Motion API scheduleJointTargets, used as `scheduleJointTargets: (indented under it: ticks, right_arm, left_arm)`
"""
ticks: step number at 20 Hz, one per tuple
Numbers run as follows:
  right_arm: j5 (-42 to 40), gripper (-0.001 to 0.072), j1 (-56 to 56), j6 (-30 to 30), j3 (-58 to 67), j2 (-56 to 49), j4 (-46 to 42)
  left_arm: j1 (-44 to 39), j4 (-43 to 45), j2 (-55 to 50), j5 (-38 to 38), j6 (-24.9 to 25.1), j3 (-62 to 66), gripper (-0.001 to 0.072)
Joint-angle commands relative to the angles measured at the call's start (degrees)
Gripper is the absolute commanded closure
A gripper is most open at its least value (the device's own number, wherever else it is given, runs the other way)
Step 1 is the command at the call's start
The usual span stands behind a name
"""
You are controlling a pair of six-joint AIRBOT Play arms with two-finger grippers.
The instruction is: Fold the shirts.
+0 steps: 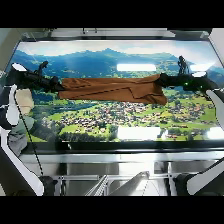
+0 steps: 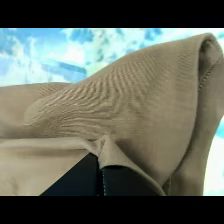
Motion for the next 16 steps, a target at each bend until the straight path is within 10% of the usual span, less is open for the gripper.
scheduleJointTargets:
  ticks: [1, 2, 5, 6, 8, 13, 16]
  right_arm:
    - [0.0, 0.0560, 0.2, -1.2, 0.1, -0.6, 0.0]
    - [0.5, 0.0386, 0.1, -1.2, 0.3, -0.3, 0.0]
    - [9.1, 0.0220, -1.9, -1.6, 3.9, 1.7, -0.1]
    - [11.8, 0.0028, -3.3, -0.7, 5.7, 2.7, -1.0]
    - [14.1, 0.0018, -6.4, 9.7, 7.5, 3.5, -6.9]
    - [21.2, 0.0018, -7.7, 16.5, 7.5, -3.3, -9.6]
    - [21.2, 0.0019, -4.4, 16.4, 7.5, -8.2, -4.5]
  left_arm:
    - [-1.0, 0.3, -0.1, 1.8, 1.0, 0.2, 0.0694]
    - [-1.0, 0.0, 0.1, 0.8, 0.9, 0.1, 0.0688]
    - [-0.9, -1.0, 2.6, -3.4, 0.8, 0.1, 0.0043]
    - [-0.7, -2.4, 4.1, -4.7, 0.8, 0.1, -0.0004]
    - [-0.7, -5.1, 7.2, -5.7, 0.8, 0.1, -0.0004]
    - [-0.8, -7.6, 12.6, -8.0, -0.2, 0.1, 0.0078]
    - [-0.7, -7.6, 13.9, -12.8, -0.3, 0.1, 0.0711]
